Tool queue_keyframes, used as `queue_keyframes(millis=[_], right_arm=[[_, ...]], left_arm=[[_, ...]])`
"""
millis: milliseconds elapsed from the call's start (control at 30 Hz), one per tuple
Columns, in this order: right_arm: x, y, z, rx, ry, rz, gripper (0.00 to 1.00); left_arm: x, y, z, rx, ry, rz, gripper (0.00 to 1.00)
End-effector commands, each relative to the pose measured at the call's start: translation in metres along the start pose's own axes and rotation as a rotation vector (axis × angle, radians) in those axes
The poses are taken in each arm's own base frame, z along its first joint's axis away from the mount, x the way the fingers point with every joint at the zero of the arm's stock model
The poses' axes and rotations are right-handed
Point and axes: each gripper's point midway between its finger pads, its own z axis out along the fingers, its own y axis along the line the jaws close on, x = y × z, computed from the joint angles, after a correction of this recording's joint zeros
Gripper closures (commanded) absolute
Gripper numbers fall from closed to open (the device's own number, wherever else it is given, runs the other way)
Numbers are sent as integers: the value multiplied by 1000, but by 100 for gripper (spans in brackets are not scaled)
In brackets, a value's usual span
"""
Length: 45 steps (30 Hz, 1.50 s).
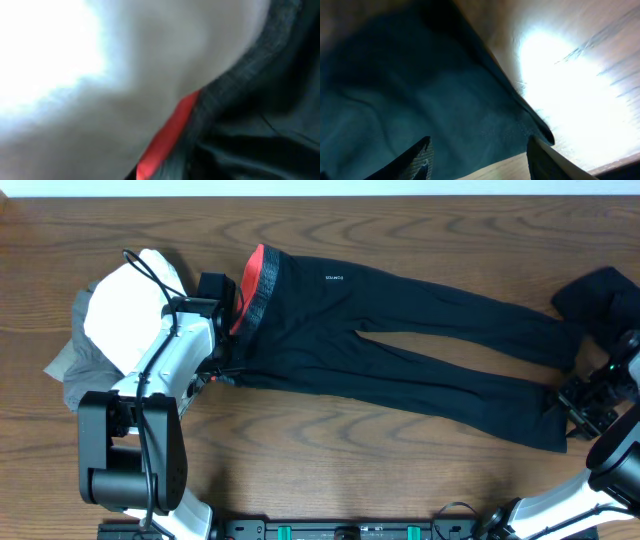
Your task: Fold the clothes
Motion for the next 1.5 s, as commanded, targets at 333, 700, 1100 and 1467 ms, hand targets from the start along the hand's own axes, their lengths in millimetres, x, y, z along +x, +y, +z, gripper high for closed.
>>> queue_keyframes(millis=[333, 700, 1100, 1467], right_arm=[[25, -22, 13, 91, 58, 50, 43], [33, -19, 13, 76, 91, 52, 43], [18, -24, 41, 87, -15, 175, 84], [-9, -7, -18, 1, -98, 112, 99]], left_arm=[[9, -5, -6, 43, 40, -5, 39], [9, -5, -6, 43, 42, -2, 38], [11, -12, -6, 86, 53, 6, 38], [17, -30, -9, 190, 84, 17, 38]])
